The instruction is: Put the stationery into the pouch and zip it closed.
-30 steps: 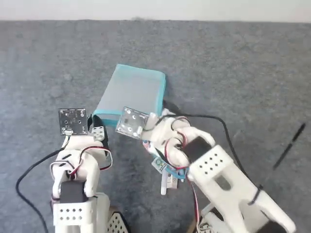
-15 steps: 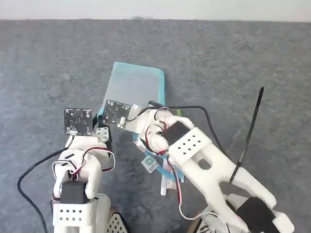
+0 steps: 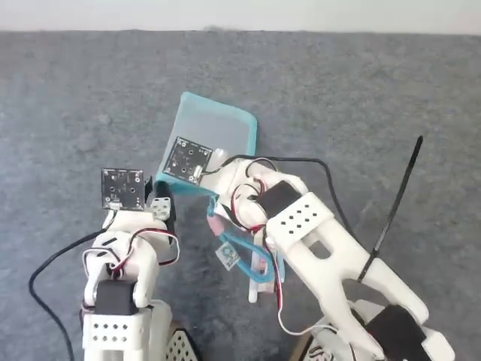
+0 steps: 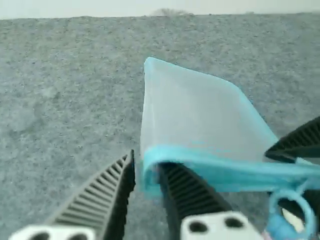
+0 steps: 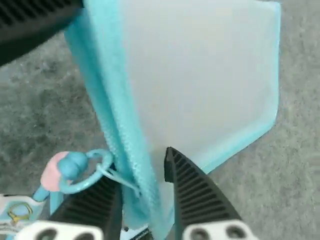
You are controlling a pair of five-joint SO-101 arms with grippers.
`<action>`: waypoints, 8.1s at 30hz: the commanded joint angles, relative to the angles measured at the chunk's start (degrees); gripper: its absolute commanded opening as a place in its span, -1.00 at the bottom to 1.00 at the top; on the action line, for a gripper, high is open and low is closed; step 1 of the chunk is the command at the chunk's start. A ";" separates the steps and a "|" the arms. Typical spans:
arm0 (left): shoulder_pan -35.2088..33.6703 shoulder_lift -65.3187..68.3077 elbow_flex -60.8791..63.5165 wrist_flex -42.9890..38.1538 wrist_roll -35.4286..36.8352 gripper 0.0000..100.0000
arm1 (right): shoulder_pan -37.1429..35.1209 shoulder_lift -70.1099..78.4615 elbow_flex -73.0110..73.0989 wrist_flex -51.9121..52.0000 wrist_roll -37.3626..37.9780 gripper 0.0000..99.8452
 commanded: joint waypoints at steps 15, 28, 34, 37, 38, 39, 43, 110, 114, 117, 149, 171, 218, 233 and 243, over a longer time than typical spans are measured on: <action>0.26 -0.70 -1.80 -1.85 -3.25 -0.97 | -4.18 -30.46 10.81 11.74 2.29 -0.98; -10.02 -0.26 -1.71 -5.63 4.84 -0.98 | 9.19 -30.37 10.64 16.31 -5.01 -0.32; -9.85 -0.18 -0.22 -5.80 4.84 -0.98 | 8.57 -30.37 10.99 23.08 -8.79 -0.32; -9.85 -0.18 0.22 -5.80 4.75 -0.98 | 9.89 -28.62 12.66 24.66 -9.49 -0.32; -9.49 -0.18 0.48 -5.80 4.66 -0.98 | 11.38 -26.86 13.54 23.87 -9.58 -0.32; -8.70 -0.18 0.48 -5.71 4.66 -0.98 | 12.88 -24.57 14.24 22.64 -9.93 -0.32; -7.47 -0.18 1.01 -5.80 3.60 -0.98 | 14.55 -13.49 15.74 18.24 -14.15 -0.32; -7.12 -0.44 6.29 -14.59 3.08 -0.97 | -8.75 -15.34 -10.02 36.09 -16.79 -0.99; -7.12 -0.44 6.29 -14.51 3.08 -0.97 | -9.10 -11.91 -11.16 33.89 -17.32 -0.99; -7.12 -0.35 6.29 -14.51 3.08 -0.97 | -9.10 -7.60 -14.68 34.15 -19.69 -0.99; -6.86 -0.26 6.46 -14.51 2.99 -0.97 | -7.43 1.54 -21.89 36.44 -20.48 -0.99; 2.99 -0.70 9.36 -13.01 -3.78 -0.97 | 3.74 31.96 -57.23 44.88 -27.69 -0.99; 2.55 -0.70 7.96 -13.19 -3.34 -0.97 | -1.27 -8.22 -10.20 25.19 -23.91 -0.51; 2.64 -0.70 8.13 -13.01 -3.52 -0.97 | -6.20 -8.66 -13.36 15.60 -23.74 -0.51; -7.30 -0.70 5.67 -13.80 -2.11 -0.97 | 3.38 -22.73 -5.27 26.59 -22.77 -0.51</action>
